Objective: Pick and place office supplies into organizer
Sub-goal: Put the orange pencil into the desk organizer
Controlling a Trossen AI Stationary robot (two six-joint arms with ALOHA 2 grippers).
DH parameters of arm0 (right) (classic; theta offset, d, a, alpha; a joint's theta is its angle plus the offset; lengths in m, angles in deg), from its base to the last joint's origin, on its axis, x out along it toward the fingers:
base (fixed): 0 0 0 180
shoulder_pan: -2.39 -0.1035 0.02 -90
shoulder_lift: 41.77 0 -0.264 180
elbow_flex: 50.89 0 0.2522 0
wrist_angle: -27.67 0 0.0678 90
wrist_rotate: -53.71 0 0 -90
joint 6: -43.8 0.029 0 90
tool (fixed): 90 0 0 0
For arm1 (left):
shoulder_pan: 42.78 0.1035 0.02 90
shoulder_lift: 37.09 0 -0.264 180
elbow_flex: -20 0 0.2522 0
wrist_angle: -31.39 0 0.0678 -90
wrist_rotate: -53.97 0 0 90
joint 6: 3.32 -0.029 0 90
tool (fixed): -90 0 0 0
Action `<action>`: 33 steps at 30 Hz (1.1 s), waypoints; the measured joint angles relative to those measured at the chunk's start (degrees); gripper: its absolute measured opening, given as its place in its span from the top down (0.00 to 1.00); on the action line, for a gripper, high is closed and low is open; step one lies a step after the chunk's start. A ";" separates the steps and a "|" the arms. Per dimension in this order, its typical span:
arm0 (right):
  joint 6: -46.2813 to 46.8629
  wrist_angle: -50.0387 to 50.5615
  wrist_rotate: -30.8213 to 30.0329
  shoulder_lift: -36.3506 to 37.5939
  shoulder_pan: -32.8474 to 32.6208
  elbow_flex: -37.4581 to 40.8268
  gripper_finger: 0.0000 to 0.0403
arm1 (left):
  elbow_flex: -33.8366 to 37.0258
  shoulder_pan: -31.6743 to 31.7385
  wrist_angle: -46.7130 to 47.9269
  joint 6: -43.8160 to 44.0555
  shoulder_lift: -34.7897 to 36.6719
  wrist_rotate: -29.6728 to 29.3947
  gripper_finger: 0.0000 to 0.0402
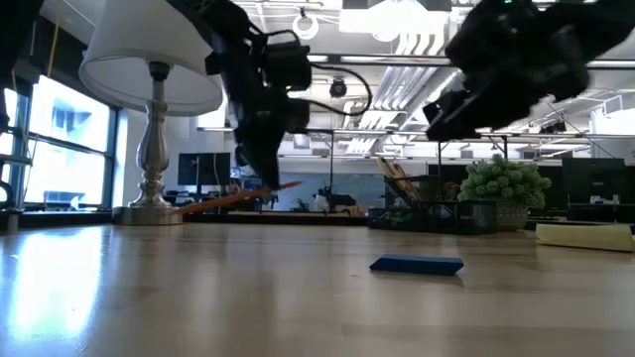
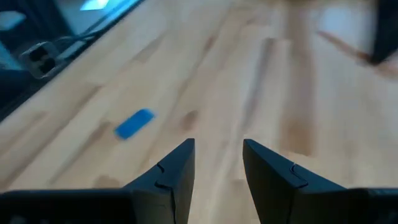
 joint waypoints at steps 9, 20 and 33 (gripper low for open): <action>4.03 -18.74 -10.95 1.07 -9.75 8.65 0.68 | -4.42 -4.30 -18.31 6.56 0.80 8.49 1.00; 2.78 -19.30 -27.67 16.34 -17.98 10.89 0.68 | -1.14 -10.99 -47.03 6.13 7.28 1.19 1.00; -4.71 -26.19 -44.68 18.59 -26.95 10.89 0.68 | 25.05 -15.52 -105.15 13.19 12.24 -5.03 1.00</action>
